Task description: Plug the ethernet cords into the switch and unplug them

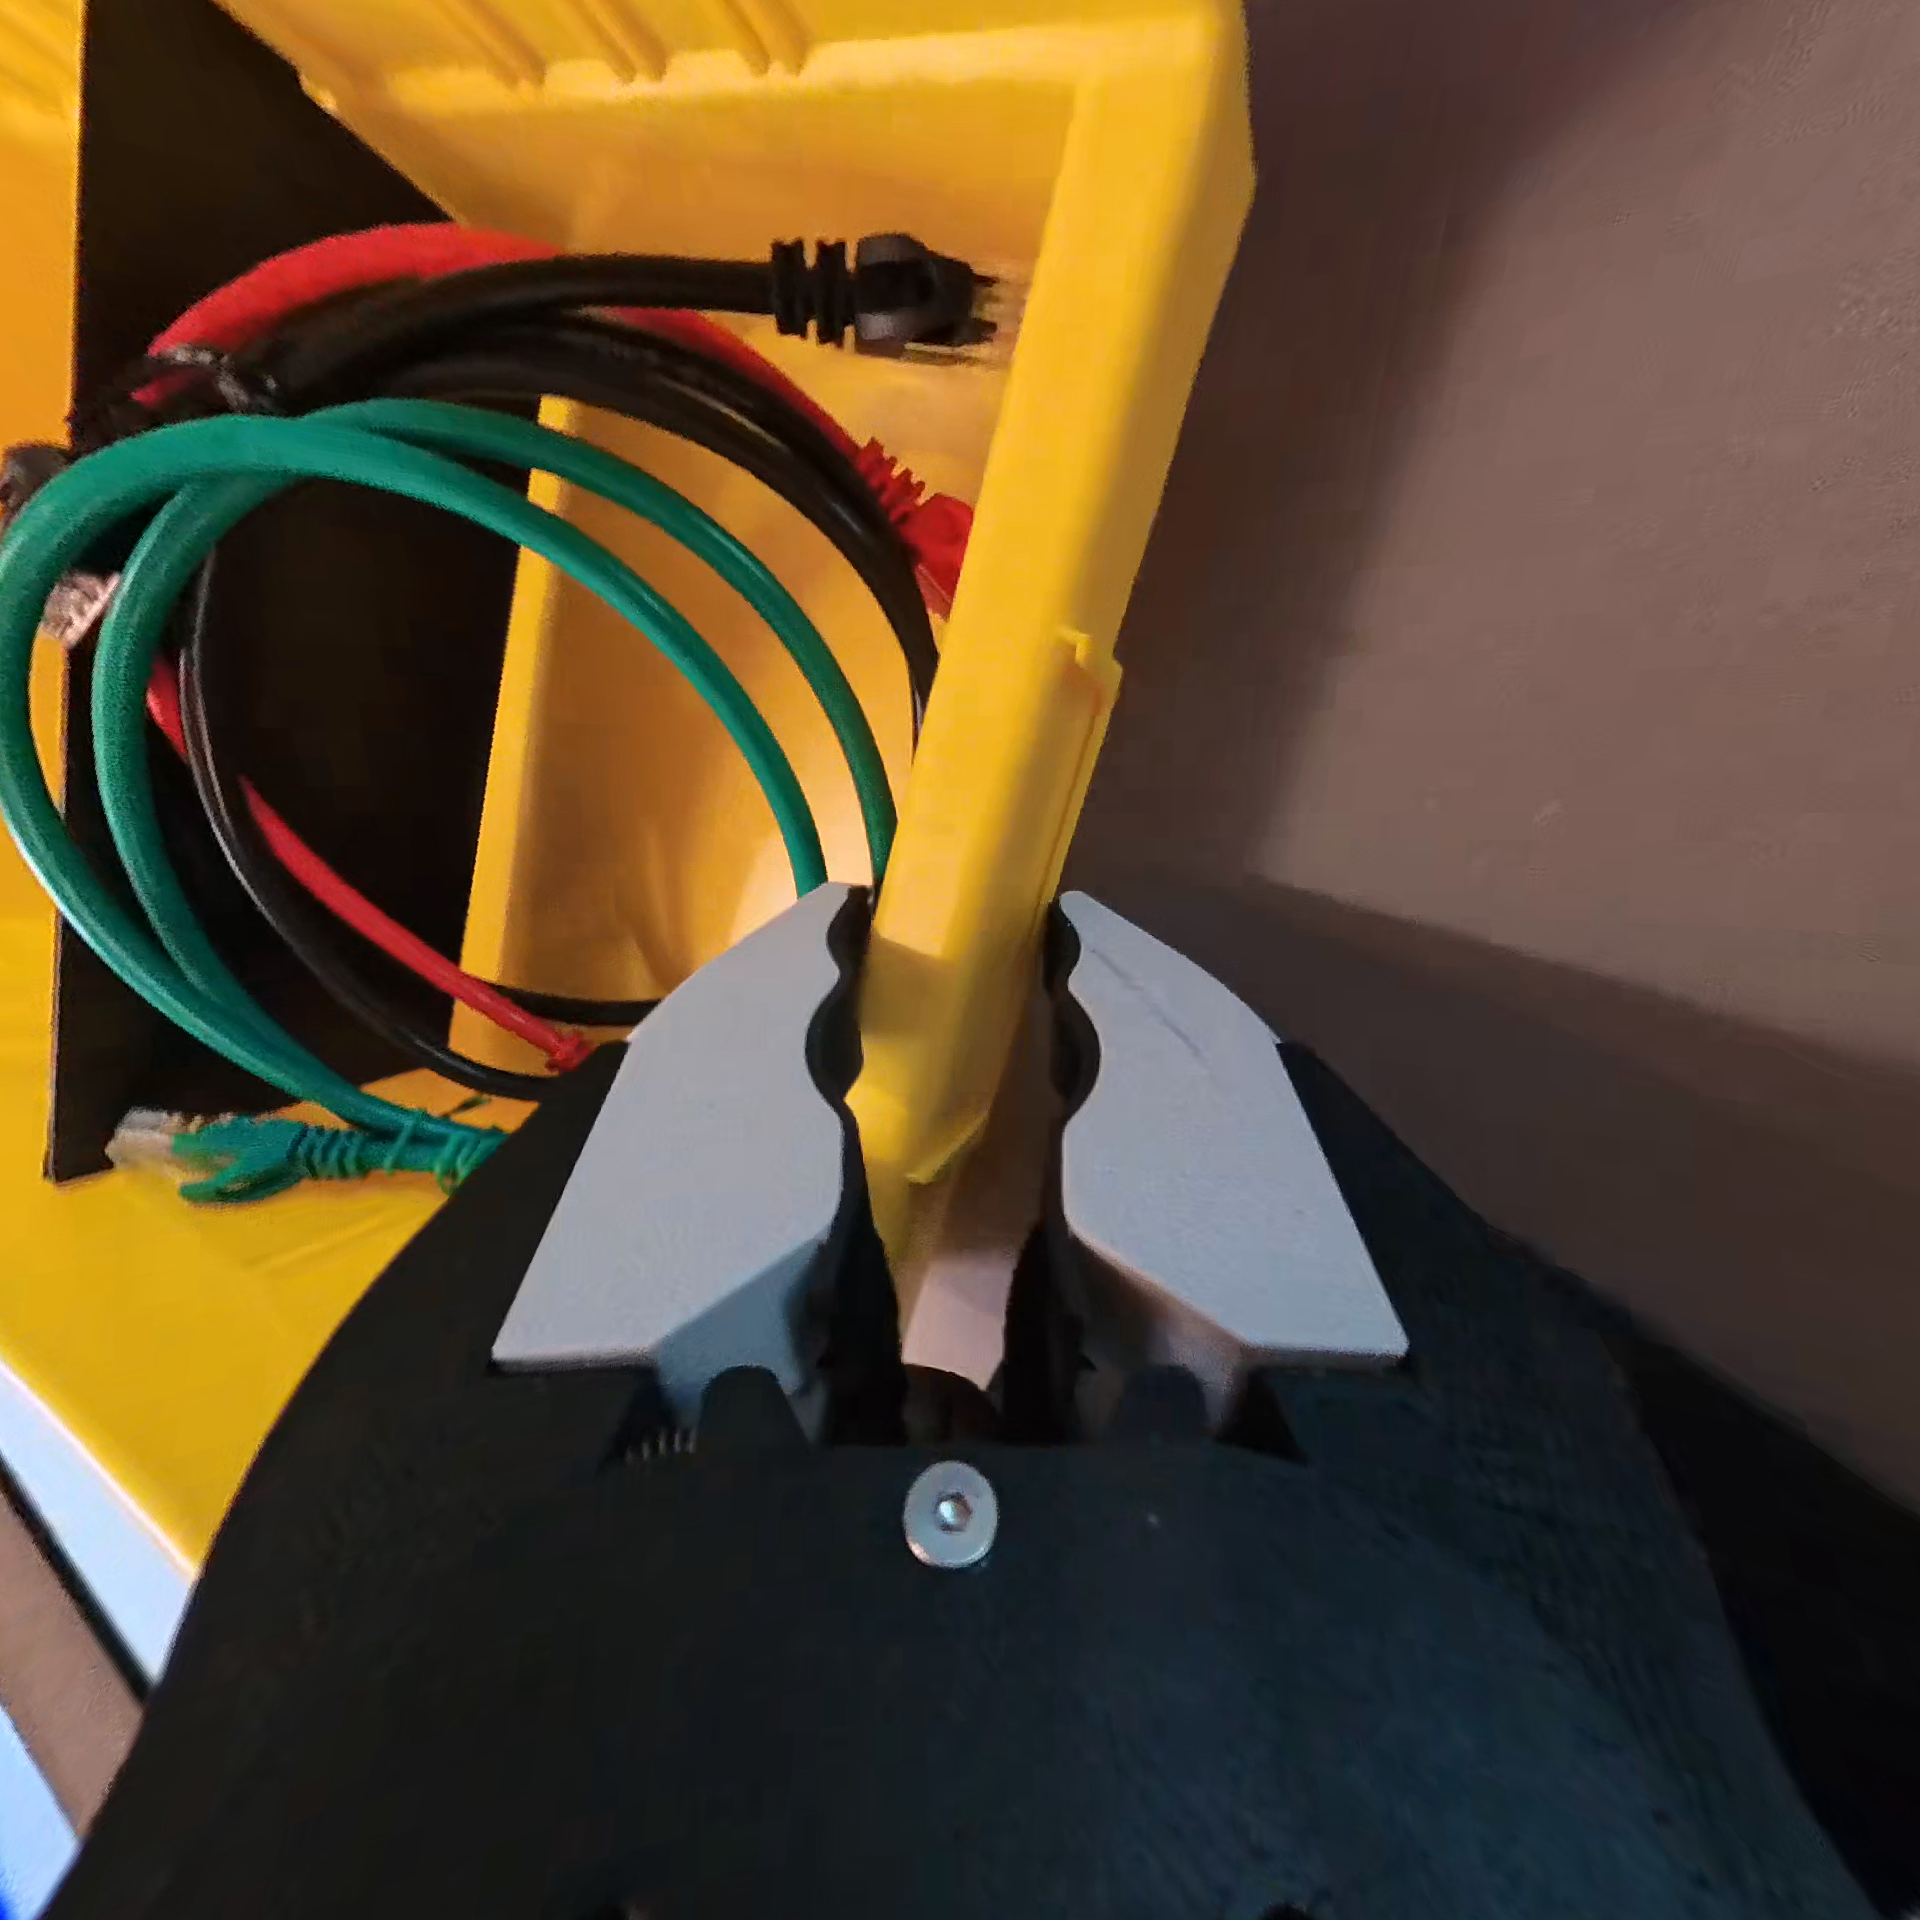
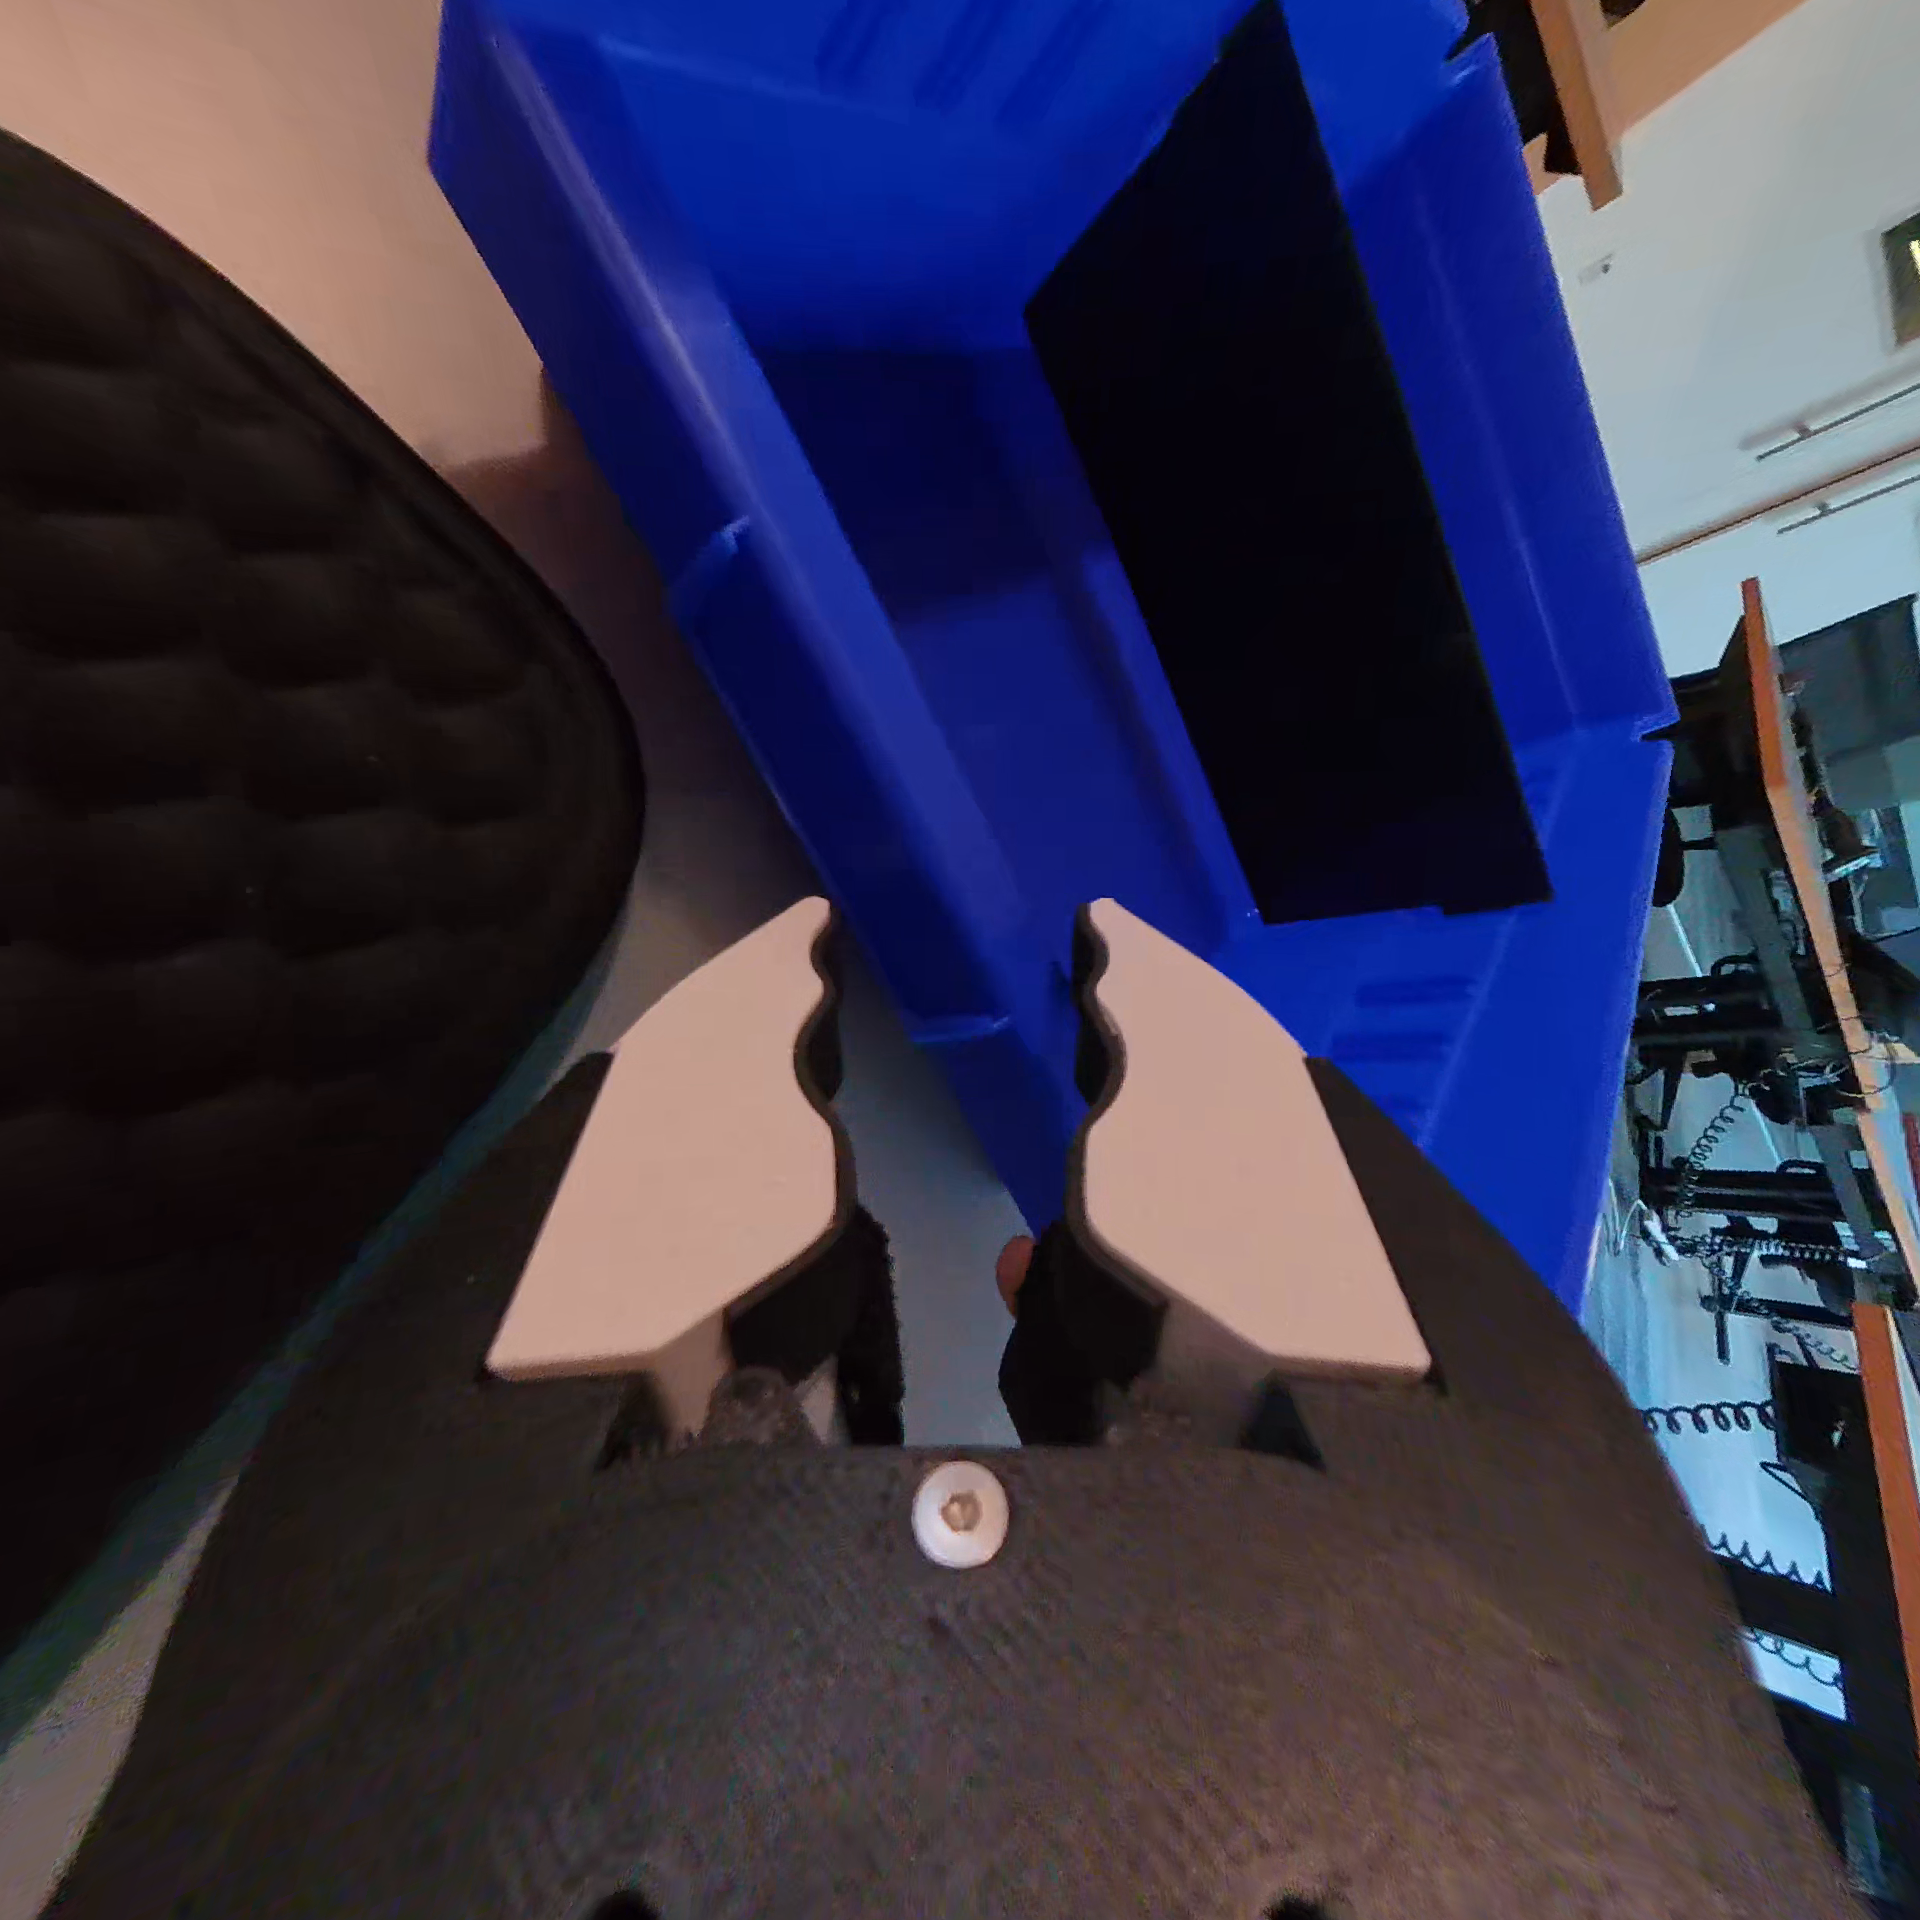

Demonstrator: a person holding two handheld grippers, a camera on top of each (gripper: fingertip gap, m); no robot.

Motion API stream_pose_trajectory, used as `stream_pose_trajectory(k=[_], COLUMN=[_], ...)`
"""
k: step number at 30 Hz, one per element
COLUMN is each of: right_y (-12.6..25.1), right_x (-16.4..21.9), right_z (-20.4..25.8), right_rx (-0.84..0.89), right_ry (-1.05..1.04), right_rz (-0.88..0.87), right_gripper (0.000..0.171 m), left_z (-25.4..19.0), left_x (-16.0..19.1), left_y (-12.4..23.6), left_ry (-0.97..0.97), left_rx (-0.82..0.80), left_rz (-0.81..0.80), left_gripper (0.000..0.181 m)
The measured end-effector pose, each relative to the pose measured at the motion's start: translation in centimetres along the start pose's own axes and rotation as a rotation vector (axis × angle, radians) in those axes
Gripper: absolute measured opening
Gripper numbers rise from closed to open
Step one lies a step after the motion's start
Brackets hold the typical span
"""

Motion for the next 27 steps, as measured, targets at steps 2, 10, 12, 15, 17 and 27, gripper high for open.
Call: stream_pose_trajectory(k=[2,10,12,15,17,27], right_y=[0.0,0.8,1.1,1.7,2.2,5.1], right_x=[0.3,2.2,2.8,3.8,4.6,7.5], right_z=[-0.2,-1.2,-1.5,-1.9,-2.1,-2.1], right_rx=[0.005,0.026,0.029,0.035,0.038,-0.021], right_ry=[0.004,0.000,-0.006,-0.001,-0.003,0.059], right_rz=[-0.003,0.016,0.022,0.035,0.041,0.061], right_gripper=[0.043,0.043,0.044,0.044,0.044,0.043], left_z=[1.4,5.6,6.1,6.7,6.8,4.2], left_x=[1.8,10.9,13.3,17.3,20.0,28.5], left_y=[0.0,2.0,2.8,4.5,5.8,12.2], left_ry=[-0.012,0.013,-0.018,-0.043,-0.083,-0.083], left_rx=[-0.024,-0.095,-0.117,-0.137,-0.146,-0.061], left_rz=[-0.004,-0.018,-0.047,-0.062,-0.061,-0.108], left_gripper=[0.034,0.038,0.038,0.037,0.037,0.035])
Point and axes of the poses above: each gripper's, where its closed fingertips meet, y back along the fingers, x out of its underside, z = x × y across the jaws, the point moved 6 cm from there along y, back along the fingers, and after that the axes turned 8 degrees about -x, right-handed, at the moved point
